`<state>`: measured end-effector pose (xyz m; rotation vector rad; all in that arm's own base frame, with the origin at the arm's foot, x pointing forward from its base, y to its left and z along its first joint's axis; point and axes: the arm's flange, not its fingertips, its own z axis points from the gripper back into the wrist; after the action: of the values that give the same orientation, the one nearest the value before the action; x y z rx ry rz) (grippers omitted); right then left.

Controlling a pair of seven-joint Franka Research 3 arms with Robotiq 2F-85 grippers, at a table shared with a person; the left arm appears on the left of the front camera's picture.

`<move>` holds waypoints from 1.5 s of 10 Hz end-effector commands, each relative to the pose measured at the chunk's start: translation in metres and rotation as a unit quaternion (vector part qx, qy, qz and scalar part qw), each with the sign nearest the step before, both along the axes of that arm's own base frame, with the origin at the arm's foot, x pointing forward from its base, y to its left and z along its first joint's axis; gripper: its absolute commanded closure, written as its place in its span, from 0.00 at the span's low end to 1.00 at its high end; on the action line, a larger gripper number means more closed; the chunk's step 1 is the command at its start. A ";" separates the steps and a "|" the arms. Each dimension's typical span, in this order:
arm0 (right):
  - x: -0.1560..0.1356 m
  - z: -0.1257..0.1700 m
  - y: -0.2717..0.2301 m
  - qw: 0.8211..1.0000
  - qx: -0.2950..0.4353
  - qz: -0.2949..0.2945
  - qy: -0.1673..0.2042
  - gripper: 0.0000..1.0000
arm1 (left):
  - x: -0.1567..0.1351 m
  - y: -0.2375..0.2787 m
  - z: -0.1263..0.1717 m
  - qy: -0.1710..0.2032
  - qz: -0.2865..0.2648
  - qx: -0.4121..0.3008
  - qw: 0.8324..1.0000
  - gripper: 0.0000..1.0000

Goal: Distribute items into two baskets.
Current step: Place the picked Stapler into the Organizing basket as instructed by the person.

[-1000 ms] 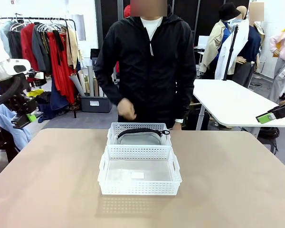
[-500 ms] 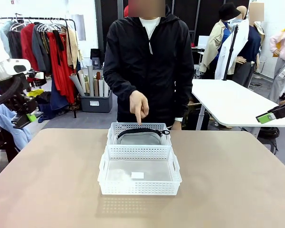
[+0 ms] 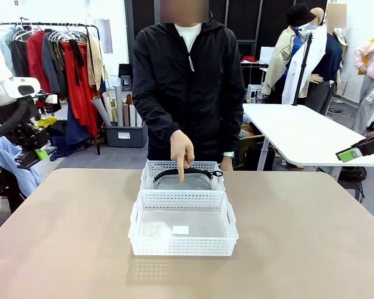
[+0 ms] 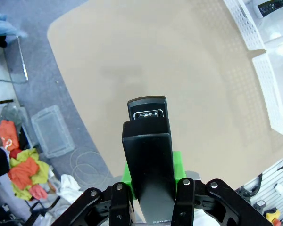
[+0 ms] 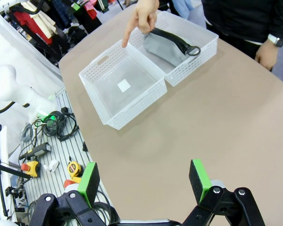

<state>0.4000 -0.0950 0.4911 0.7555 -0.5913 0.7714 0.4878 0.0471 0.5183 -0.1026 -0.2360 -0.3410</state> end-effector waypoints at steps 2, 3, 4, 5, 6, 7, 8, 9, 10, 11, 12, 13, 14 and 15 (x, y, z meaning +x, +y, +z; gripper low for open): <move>-0.001 0.001 0.001 1.000 0.002 0.001 -0.003 0.00 | 0.001 0.003 0.003 -0.004 -0.001 0.002 1.000 1.00; -0.001 0.001 0.001 1.000 0.002 0.001 -0.003 0.00 | 0.001 0.003 0.003 -0.004 -0.001 0.002 1.000 1.00; -0.001 0.001 0.001 1.000 0.002 0.001 -0.003 0.00 | 0.001 0.003 0.003 -0.004 -0.001 0.002 1.000 1.00; -0.001 0.001 0.001 1.000 0.002 0.001 -0.003 0.00 | 0.001 0.003 0.003 -0.004 -0.001 0.002 1.000 1.00; -0.001 0.001 0.001 1.000 0.002 0.001 -0.003 0.00 | 0.000 0.000 0.000 0.000 0.000 0.000 1.000 1.00; -0.001 0.001 0.001 1.000 0.002 0.001 -0.003 0.00 | -0.003 -0.005 0.002 -0.002 -0.007 -0.006 1.000 1.00; -0.001 0.001 0.001 1.000 0.002 0.001 -0.003 0.00 | -0.006 -0.011 0.002 -0.008 -0.014 -0.013 1.000 1.00; -0.001 0.001 0.001 1.000 0.002 0.001 -0.003 0.00 | -0.012 -0.023 0.004 -0.013 -0.022 -0.014 1.000 1.00; -0.001 0.001 0.001 1.000 0.002 0.001 -0.003 0.00 | -0.016 -0.037 0.003 -0.007 -0.033 -0.013 0.999 1.00; -0.001 0.001 0.001 1.000 0.002 0.001 -0.003 0.00 | -0.021 -0.054 0.000 0.005 -0.044 -0.010 0.999 1.00; -0.001 0.001 0.001 1.000 0.002 0.001 -0.003 0.00 | -0.024 -0.072 -0.002 0.004 -0.067 -0.006 0.998 1.00; -0.001 0.001 0.001 1.000 0.002 0.001 -0.003 0.00 | -0.026 -0.093 -0.007 0.001 -0.100 0.000 0.995 1.00; -0.001 0.001 0.001 1.000 0.002 0.001 -0.003 0.00 | -0.026 -0.110 -0.011 0.000 -0.126 0.003 0.992 1.00; -0.001 0.001 0.001 1.000 0.002 0.001 -0.003 0.00 | -0.023 -0.128 -0.013 -0.008 -0.153 0.002 0.988 1.00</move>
<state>0.3999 -0.0951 0.4911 0.7551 -0.5912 0.7713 0.4620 -0.0797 0.5073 -0.1203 -0.2055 -0.5967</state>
